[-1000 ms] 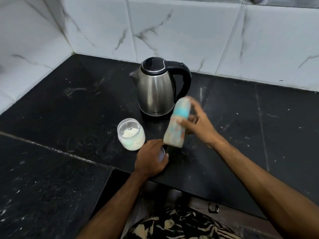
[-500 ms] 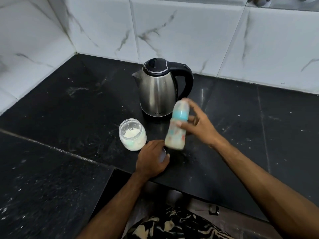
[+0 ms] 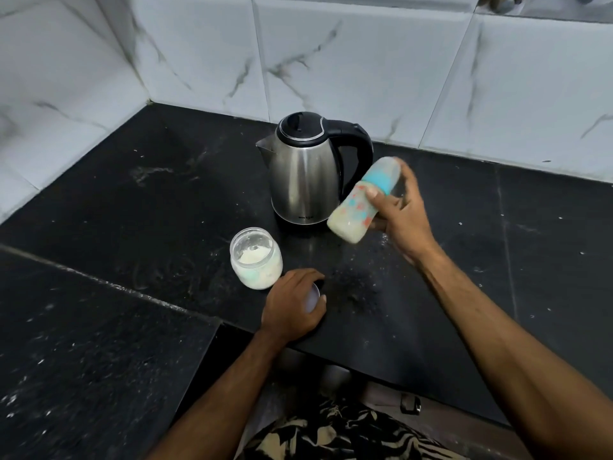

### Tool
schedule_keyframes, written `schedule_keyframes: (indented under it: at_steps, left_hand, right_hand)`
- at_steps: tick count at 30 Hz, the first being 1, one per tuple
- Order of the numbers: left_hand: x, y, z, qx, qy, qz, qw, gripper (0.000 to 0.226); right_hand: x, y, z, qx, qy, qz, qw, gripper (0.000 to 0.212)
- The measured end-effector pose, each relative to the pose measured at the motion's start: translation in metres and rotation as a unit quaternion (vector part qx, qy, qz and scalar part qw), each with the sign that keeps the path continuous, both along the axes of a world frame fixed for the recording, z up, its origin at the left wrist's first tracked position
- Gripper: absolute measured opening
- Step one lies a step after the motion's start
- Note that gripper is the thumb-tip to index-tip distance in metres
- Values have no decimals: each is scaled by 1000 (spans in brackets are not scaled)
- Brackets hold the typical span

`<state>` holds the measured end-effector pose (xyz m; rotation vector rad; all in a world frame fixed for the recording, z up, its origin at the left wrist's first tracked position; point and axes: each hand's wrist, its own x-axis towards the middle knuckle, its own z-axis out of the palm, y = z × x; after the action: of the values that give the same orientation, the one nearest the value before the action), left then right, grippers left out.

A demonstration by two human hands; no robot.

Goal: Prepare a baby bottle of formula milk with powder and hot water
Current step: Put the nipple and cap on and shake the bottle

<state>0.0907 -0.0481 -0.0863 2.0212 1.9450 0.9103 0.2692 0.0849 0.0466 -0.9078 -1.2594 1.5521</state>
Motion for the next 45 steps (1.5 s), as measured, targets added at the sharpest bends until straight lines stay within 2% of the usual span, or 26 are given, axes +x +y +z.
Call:
schedule_keyframes:
  at_steps: [2,5,6,8,11,13,15,17,18,19,21,23,24,26,29,30,33,35,37,40,41,42,45]
  left_hand:
    - [1,0,1,5,3,-2,1000,38]
    - [0,2,4,-1,13,-4,1000,37]
    - [0,2,5,-4,13,-3,1000,36]
    - [1,2,3,6,13,-6,1000,34]
    - [0,0,-2,9,6,1,1000,38]
    - [0,1,-1,9,4,4,1000,38]
    - [0,1,0,7,2,1,1000,37]
    - [-1,1,0,-4,8,-10,1000,38]
    - [-2,2,-1,-14,15,-14,1000,40]
    - [-2,2,-2,-17,19,-13,1000,41]
    - [-1,1,-3,-7,9,-2,1000,40]
    - [0,0,-2,-1,-1,0,1000,39]
    - [0,0,-2,1,-3,0,1000,39]
    - [-1,1,-1,-1,-3,-1,1000,39]
    - [-1,3,0,-11,12,-17,1000,37]
    - [-1,2,0,-12,14,-17,1000,37]
    - [0,1,-1,-5,1,-3,1000,38]
    - [0,1,-2,-2,-2,-2,1000,38]
    - [-1,1,-2,-5,1,-2,1000,38]
    - [-1,2,0,-9,18,-11,1000,36]
    - [-1,2,0,-8,16,-12,1000,37]
    - [0,2,0,-4,11,-11,1000,38]
    - [-1,1,-3,8,2,-2,1000,39]
  right_hand:
    - [0,-6,-3,4,-7,37,999,77]
    - [-3,-34,-16,31,-122,203,971,78]
    - [-3,-37,-19,38,-138,229,963,79]
    - [-4,-31,-13,36,-115,181,976,78]
    - [-3,-6,-1,-8,-18,15,1000,78]
    - [-3,-2,-3,-22,32,-22,999,77]
    - [-2,-15,-8,-9,-28,47,998,76]
    - [2,-28,-14,20,-131,181,974,77]
    - [3,-28,-17,27,-150,213,965,78]
    - [4,-25,-15,26,-135,201,970,76]
    - [3,-13,-8,2,-65,84,994,71]
    - [1,-2,-4,-30,16,-32,999,65]
    - [0,-2,-6,-39,36,-56,997,65]
    - [0,-14,-13,-33,-11,-12,999,69]
    - [0,-31,-20,-7,-135,171,976,80]
    - [0,-29,-19,-2,-137,181,974,79]
    - [-1,-9,-10,-22,-60,34,997,72]
    - [-2,1,-8,-47,13,-51,997,70]
    - [-3,-5,-12,-49,5,-24,998,69]
    - [-2,-27,-18,10,-140,164,976,76]
    - [-1,-28,-18,21,-154,189,970,77]
    - [-2,-25,-14,22,-136,174,975,77]
    - [-3,-5,1,-18,-23,-7,1000,71]
